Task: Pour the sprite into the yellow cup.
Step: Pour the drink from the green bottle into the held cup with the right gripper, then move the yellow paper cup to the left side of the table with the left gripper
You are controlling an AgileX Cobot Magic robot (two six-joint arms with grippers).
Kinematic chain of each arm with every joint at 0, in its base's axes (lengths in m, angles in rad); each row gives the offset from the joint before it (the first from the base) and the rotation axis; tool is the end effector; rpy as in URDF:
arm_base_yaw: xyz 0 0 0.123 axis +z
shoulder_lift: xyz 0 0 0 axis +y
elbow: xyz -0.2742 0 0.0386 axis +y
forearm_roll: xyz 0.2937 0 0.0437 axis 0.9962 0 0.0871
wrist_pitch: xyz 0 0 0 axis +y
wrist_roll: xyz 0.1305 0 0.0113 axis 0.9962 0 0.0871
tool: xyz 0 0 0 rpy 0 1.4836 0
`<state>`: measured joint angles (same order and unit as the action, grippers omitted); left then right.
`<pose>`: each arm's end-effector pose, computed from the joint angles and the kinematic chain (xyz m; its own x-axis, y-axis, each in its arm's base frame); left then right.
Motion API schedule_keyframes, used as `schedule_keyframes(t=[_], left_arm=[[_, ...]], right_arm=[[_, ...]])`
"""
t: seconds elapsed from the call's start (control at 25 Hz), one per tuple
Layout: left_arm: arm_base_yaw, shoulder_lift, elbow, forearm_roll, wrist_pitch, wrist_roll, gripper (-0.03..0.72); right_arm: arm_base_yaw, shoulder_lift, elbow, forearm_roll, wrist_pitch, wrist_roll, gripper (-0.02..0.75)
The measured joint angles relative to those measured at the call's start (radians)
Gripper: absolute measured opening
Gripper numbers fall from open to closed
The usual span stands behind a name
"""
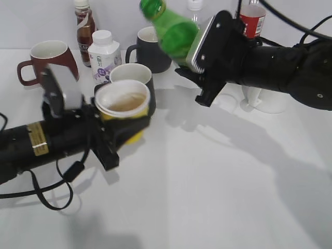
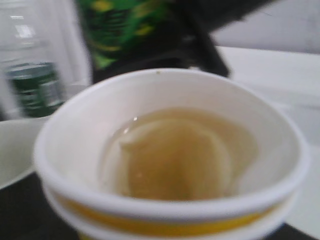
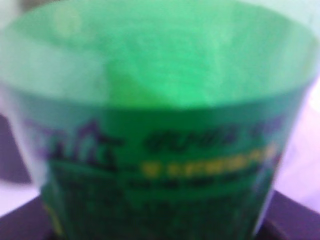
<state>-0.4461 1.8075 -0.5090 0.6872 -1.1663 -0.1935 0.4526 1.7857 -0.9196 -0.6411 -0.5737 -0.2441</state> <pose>0.2631 -0.2105 0.0938 -0.0272 0.1198 -0.9924 0.8804 0.4730 0.0330 0.3754 0.2298 0.1504 0.3136 -0.6049 -0.7320 -0.6725 0.4028 -0.6210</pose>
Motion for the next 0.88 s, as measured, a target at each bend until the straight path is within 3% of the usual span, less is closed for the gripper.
schedule_keyframes(t=[0.2,0.48,0.68,0.88], left_arm=[[0.027,-0.061,0.064,-0.159,-0.002,0.001,0.321],[0.16,-0.083,0.105,-0.213,-0.002,0.002,0.321],[0.25,-0.083,0.109,-0.224,0.001,0.05,0.321],[0.272,-0.082,0.109,-0.291,0.039,0.104,0.321]], right_arm=[[0.0,0.0,0.0,0.103,0.0,0.146,0.427],[0.0,0.0,0.0,0.296,0.0,0.194,0.427],[0.0,0.006,0.0,0.331,-0.017,0.294,0.427],[0.0,0.054,0.0,0.333,-0.053,0.342,0.427]])
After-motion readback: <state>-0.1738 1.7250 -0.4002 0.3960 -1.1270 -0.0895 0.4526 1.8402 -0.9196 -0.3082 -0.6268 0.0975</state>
